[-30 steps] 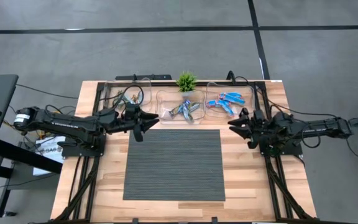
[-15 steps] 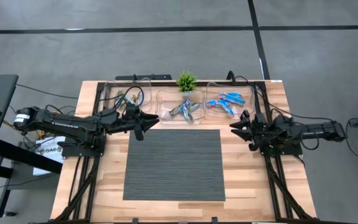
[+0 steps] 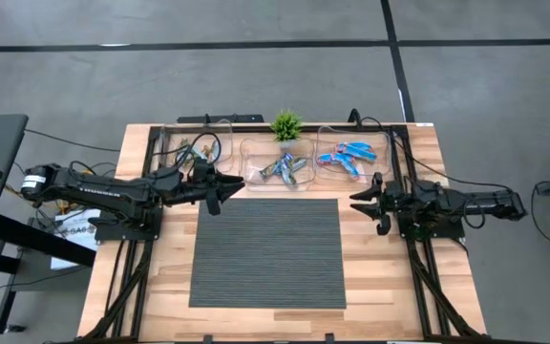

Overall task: Pick and place Granola Bars by type
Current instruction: Return to Home Position

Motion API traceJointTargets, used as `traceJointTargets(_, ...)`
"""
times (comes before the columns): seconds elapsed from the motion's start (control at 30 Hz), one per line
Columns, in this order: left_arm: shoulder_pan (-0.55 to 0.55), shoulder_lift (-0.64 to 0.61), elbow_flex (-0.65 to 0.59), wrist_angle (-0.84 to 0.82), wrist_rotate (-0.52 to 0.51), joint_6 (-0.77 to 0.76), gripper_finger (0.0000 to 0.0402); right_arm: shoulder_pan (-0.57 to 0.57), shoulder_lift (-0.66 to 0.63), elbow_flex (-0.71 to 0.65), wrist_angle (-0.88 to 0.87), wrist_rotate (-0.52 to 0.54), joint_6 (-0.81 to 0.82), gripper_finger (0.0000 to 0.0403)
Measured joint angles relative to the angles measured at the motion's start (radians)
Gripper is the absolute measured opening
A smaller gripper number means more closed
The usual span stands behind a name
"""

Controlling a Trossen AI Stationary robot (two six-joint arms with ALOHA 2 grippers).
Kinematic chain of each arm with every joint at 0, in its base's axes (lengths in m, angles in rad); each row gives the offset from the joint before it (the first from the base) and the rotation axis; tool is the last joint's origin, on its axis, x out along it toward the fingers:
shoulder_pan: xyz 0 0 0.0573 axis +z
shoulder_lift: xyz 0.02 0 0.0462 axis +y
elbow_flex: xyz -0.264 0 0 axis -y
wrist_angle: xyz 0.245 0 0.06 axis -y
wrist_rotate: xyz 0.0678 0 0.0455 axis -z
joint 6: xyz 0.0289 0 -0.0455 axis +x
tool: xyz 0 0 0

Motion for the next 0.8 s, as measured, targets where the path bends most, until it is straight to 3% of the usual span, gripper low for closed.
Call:
traceJointTargets(0.3, 0.0, 0.0, 0.0, -0.025, 0.0, -0.025, 0.0139, 0.0, -0.007, 0.001, -0.009, -0.004, -0.008, 0.012)
traceJointTargets(0.53, -0.004, 0.0, 0.0, -0.128, 0.0, -0.155, 0.0139, 0.001, -0.007, 0.002, -0.01, -0.004, -0.008, 0.012)
traceJointTargets(0.67, -0.029, 0.0, 0.0, -0.138, 0.032, 0.017, 0.0139, 0.001, -0.007, 0.002, -0.011, -0.004, -0.008, 0.012)
traceJointTargets(0.8, -0.044, -0.01, -0.053, -0.093, 0.188, 0.194, 0.0139, 0.001, -0.007, 0.002, -0.011, -0.004, -0.008, 0.012)
